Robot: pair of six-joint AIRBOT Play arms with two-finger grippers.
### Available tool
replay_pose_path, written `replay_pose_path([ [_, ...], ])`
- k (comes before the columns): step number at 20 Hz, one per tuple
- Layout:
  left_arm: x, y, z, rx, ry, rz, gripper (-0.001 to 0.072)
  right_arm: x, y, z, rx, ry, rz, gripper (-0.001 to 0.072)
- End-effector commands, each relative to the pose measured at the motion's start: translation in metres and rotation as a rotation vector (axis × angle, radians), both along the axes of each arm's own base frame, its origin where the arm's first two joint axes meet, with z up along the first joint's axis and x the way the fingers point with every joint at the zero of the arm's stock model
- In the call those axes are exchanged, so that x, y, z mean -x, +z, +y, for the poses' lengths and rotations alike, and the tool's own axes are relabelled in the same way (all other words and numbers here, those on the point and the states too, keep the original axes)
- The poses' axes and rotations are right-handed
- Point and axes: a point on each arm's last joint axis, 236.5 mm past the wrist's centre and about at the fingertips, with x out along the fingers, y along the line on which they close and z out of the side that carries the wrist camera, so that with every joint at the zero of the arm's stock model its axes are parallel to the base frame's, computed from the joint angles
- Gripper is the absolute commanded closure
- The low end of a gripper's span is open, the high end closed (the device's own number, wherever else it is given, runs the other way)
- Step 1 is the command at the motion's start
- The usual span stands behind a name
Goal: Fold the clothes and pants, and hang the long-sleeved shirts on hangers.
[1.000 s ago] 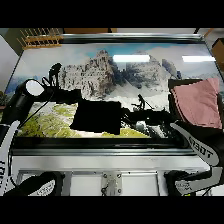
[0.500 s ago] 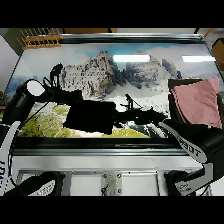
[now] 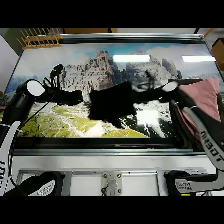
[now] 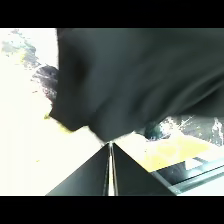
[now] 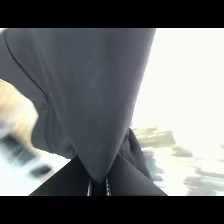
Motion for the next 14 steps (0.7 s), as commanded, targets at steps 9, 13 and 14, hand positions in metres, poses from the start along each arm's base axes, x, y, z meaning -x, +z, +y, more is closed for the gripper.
replay_pose_path([
  [9,0.000,0.000,-0.001,0.001,-0.001,0.000,0.0698,-0.052,0.162,-0.359,0.219,-0.765,-0.224,0.0695],
  [13,0.000,0.000,-0.001,0.002,0.000,0.000,0.0697,-0.042,0.194,-0.388,0.191,-0.842,-0.290,0.0695],
  [14,0.000,0.000,-0.001,0.002,0.000,0.000,0.0698,-0.038,0.204,-0.392,0.204,-0.859,-0.318,0.0695],
])
